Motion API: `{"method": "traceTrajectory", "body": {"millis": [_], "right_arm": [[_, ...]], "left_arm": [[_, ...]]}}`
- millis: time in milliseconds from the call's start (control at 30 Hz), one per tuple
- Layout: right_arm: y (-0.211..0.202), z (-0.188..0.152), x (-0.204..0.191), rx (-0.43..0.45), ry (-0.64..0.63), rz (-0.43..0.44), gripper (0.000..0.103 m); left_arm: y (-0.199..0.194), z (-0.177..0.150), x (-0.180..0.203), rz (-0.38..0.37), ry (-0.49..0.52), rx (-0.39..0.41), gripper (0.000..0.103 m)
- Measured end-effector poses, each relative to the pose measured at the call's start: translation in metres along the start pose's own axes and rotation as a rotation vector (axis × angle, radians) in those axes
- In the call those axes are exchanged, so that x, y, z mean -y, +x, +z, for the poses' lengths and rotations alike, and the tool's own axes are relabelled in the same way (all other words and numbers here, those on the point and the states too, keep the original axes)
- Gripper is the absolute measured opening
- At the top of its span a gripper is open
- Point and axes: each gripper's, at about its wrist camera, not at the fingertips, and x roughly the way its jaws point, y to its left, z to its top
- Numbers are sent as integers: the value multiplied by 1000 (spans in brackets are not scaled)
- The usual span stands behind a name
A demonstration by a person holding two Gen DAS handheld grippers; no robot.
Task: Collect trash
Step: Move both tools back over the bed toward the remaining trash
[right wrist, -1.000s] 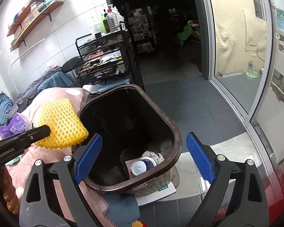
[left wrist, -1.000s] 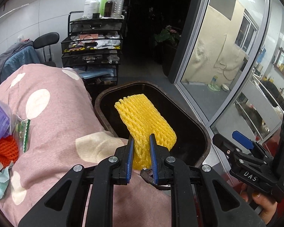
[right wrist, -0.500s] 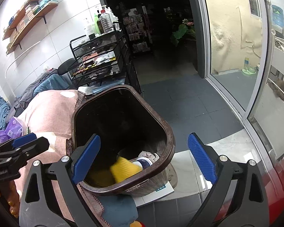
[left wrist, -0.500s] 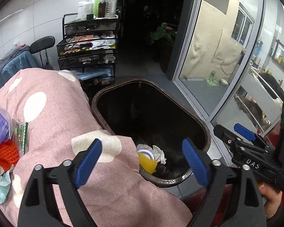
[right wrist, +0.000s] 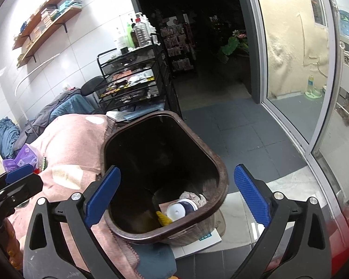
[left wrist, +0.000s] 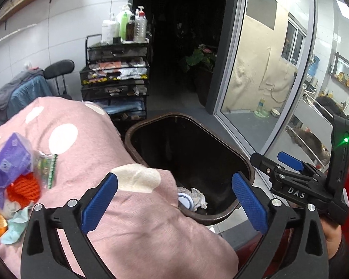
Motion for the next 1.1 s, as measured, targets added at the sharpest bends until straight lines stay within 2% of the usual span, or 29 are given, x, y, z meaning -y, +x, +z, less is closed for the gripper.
{"method": "traceTrajectory", "body": {"millis": [167, 300, 567, 900, 1100], "right_arm": [[-1, 1, -21, 0, -35, 60, 97], [-1, -2, -44, -7, -78, 110, 97], [1, -10, -105, -35, -185, 230, 97], [-1, -21, -186, -77, -340, 391, 97], [-4, -34, -230, -106, -416, 466, 97]], "left_arm": [[-24, -11, -5, 85, 35, 66, 98], [-42, -22, -17, 140, 22, 95, 97], [-78, -48, -50, 301, 8, 142, 98], [-117, -86, -121, 382, -192, 121, 97], [-143, -106, -165, 498, -238, 111, 97]]}}
